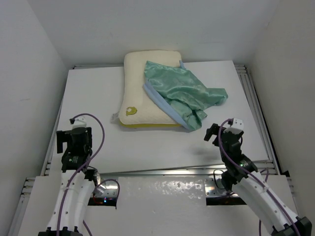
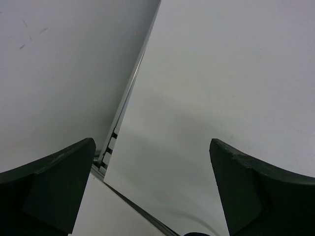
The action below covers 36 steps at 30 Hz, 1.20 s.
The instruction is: Put the pillow into the pillowcase
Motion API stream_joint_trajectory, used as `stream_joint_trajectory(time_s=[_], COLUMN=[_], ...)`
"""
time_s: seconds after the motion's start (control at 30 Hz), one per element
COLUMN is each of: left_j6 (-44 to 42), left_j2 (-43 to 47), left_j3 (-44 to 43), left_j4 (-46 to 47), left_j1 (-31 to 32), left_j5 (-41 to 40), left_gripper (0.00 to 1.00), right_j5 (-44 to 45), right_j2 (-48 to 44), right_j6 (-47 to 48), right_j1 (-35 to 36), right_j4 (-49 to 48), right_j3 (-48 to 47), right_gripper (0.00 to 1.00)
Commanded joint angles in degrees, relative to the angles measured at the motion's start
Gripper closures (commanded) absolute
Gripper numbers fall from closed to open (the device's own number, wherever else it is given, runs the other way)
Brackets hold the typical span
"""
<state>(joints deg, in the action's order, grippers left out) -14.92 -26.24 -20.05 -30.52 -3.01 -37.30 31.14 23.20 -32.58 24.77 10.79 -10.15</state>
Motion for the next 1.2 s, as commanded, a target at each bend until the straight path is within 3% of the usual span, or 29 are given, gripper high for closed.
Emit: stream_joint_trajectory(time_s=[0.0,0.2,0.23,0.3,0.33,0.37,0.4,0.43,0.47,0.53,0.57,0.6,0.63,0.73,0.87,1.07,1.17], left_j6=[0.85,0.95,-3.93,-11.93,-18.24,-20.22,-22.59,-22.79,-22.61,-18.85,-17.09,-13.94,-12.34,-6.45,-4.6,0.4,1.64], left_j2=[0.4,0.31,0.31,-1.69,-3.28,-5.21,-9.4,-11.71,-16.95,-22.78,-26.2,-32.93,-36.3,-49.23,-64.6,-75.79,-80.09], left_j3=[0.63,0.28,-1.81,-5.68,-12.22,-16.2,-24.95,-29.47,-33.34,-43.17,-45.4,-48.73,-49.98,-51.84,-55.09,-55.18,-55.53], left_j4=[3.8,2.06,0.13,-6.63,-9.61,-15.47,-17.79,-19.3,-20.88,-20.72,-19.85,-19.4,-17.66,-13.43,-11.23,-3.67,-2.7], left_j1=[-0.69,-0.6,-0.6,-0.69,-0.69,-0.6,-0.69,-0.6,-0.6,-0.34,0.54,1.5,2.82,6.08,7.4,7.4,7.49], left_j5=[-3.12,-2.44,0.62,14.66,20.02,29.64,33.65,37.26,44.43,50.63,56.23,57.85,59.0,55.59,58.65,63.05,66.73], left_gripper=[0.0,0.0,0.0,0.0,0.0,0.0,0.0,0.0,0.01,0.06,0.08,0.09,0.09,0.05,0.0,0.0,0.0], right_j5=[0.6,-9.22,-15.69,-23.01,-30.53,-32.17,-34.02,-34.56,-34.39,-33.95,-34.3,-34.47,-32.91,-31.49,-33.42,-33.86,-32.81], right_j2=[-1.05,-3.6,-3.43,-0.37,1.91,4.81,12.49,17.01,26.88,36.69,41.26,49.14,52.61,64.57,76.18,87.53,91.23], right_j6=[-0.38,3.21,4.79,10.41,13.13,17.68,19.03,20.17,22.27,23.17,23.61,23.87,24.49,25.98,27.65,26.25,26.16], right_j1=[0.01,0.01,0.01,0.01,-0.08,0.01,0.01,0.01,0.18,0.62,0.8,1.5,2.2,4.75,6.51,7.13,7.39], right_j4=[-1.82,-8.84,-12.77,-16.48,-17.72,-16.77,-15.11,-10.48,-7.56,-2.56,-1.65,-1.99,-2.69,-4.37,-2.0,-4.02,-3.32], right_j3=[-0.22,-0.66,-1.27,-4.41,-6.7,-9.42,-16.84,-21.35,-29.93,-38.23,-41.93,-48.06,-50.55,-59.08,-70.33,-73.6,-75.01], right_gripper=[0.01,0.01,0.01,0.02,0.26,0.44,0.68,0.82,0.83,0.5,0.4,0.37,0.23,0.13,0.12,0.18,0.34])
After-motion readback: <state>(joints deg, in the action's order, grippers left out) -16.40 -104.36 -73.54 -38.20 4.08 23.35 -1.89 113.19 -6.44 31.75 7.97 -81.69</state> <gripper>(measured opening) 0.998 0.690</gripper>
